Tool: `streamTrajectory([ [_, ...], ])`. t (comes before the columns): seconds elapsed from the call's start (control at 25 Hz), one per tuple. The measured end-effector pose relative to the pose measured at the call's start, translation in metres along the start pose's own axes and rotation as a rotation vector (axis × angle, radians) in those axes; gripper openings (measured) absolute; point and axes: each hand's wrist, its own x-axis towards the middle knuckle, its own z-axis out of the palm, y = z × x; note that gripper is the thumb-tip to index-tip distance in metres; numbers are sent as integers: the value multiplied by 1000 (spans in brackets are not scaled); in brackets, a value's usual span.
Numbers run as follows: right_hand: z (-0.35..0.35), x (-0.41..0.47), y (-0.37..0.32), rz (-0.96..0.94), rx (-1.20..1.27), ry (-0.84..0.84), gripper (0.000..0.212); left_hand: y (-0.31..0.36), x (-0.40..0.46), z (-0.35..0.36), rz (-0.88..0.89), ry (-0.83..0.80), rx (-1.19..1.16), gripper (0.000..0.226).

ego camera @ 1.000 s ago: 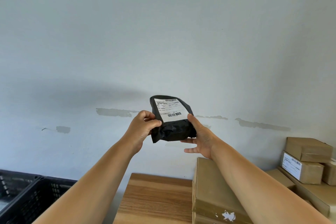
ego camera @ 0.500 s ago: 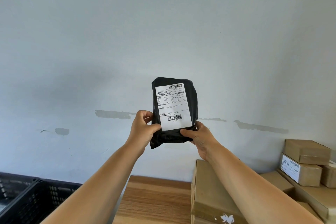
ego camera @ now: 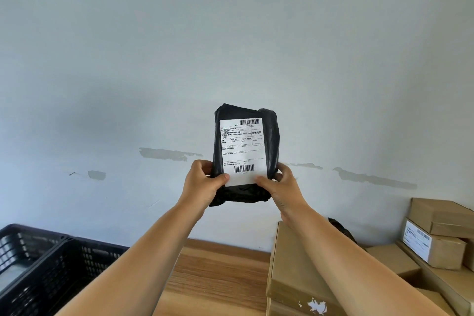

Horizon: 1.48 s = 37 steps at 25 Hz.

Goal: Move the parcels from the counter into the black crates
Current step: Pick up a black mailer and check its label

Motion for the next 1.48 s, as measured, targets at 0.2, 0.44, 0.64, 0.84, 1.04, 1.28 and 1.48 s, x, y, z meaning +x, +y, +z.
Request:
streamTrajectory([
  [0.2,2,-1,11,-122,-84,48,80,-7,-17,3,-50,56,0,31],
  [0.44,40,-10,37,-132,-169,-80,66,-22,-40,-26,-76,134,35,35],
  [0.64,97,-30,44,-61,-168,-216,38,-37,-60,-85,-117,205,65,33],
  [0.84,173,-58,37,-88,-186,-318,32,-44,-78,-161,-88,322,76,31],
  [1.04,276,-99,43,-15,-164,-378,12,-70,-96,-267,-126,407,134,33],
  [1.28,445,-178,60,51,-152,-449,14,-114,-124,-444,-231,454,160,34],
  [1.48,551,-231,76,123,-121,-520,17,-139,-142,-553,-319,494,165,38],
])
